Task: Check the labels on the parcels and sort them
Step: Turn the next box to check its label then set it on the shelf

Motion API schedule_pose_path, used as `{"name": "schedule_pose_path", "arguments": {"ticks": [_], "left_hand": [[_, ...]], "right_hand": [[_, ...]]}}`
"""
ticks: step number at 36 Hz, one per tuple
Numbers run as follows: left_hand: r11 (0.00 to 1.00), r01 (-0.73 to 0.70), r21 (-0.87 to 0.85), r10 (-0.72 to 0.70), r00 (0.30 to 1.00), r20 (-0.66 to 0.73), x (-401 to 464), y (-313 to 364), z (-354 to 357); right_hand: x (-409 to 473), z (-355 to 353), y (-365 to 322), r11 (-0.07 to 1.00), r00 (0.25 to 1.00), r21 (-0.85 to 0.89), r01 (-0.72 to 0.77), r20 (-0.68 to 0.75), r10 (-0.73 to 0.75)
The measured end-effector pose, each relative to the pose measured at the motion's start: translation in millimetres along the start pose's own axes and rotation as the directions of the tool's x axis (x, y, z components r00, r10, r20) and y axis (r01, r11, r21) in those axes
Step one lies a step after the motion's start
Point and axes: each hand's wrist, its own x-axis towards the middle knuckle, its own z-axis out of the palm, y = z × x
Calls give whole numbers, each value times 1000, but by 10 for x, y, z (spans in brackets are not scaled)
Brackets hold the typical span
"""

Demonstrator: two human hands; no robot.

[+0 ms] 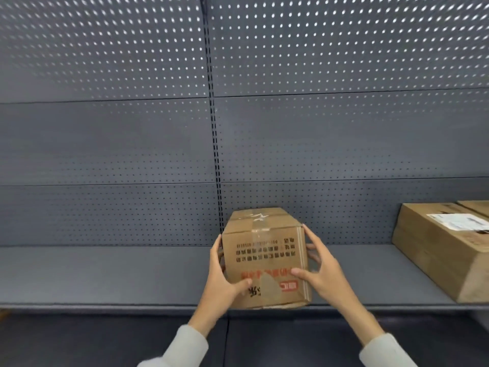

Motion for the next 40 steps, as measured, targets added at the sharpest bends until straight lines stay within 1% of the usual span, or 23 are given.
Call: {"name": "schedule_pose_path", "arguments": {"ticks": [4, 9, 11, 14, 17, 19, 21, 23, 25, 27, 30, 32, 37, 40], "left_hand": [[999, 41, -27, -42, 998, -42, -122, -190, 48], [994, 102, -27, -103, 993, -61, -192, -358, 74], [990, 133, -47, -135, 990, -50, -198, -403, 73], [985, 146, -93, -149, 989, -19, -167, -409, 51], [979, 175, -104, -175, 984, 11, -97, -322, 13], [982, 174, -73, -171, 985, 34, -12, -249, -3], [986, 162, -34, -161, 986, 42, 122, -175, -29], [987, 160, -8, -160, 986, 39, 306, -114, -46], [982, 184, 37, -186, 982, 45, 519, -49, -63], [972, 216, 87, -221, 974, 54, 719, 13, -58], [964, 192, 183, -208, 976, 72, 965, 63, -8], [951, 167, 258, -197, 976, 92, 1101, 63, 40], [892, 176, 416, -253, 958, 137, 1325, -33, 119], [888, 213, 407, -288, 948, 134, 1380, -123, 107]], "right_hand": [[-226, 173, 237, 999, 999, 39, -36, -25, 37], [-365, 280, 437, 996, 996, 4, -91, -17, 91], [-375, 284, 473, 994, 994, -17, -110, -15, 110], [-324, 236, 483, 991, 991, -5, -131, -31, 131], [-198, 183, 430, 994, 994, -4, -107, -23, 107], [-94, 150, 359, 995, 996, -41, -85, -3, 85], [62, 124, 299, 994, 995, -54, -100, 15, 101], [256, 94, 241, 984, 983, -76, -158, 86, 164], [453, 54, 181, 969, 954, -124, -213, 187, 233], [644, 21, 116, 955, 924, -149, -255, 255, 286], [908, 50, 60, 941, 910, -162, -298, 249, 331], [1063, 99, 98, 932, 914, -231, -278, 236, 331], [1299, 237, 194, 903, 905, -369, -221, 266, 330], [1337, 298, 221, 885, 897, -405, -231, 264, 355]]}}
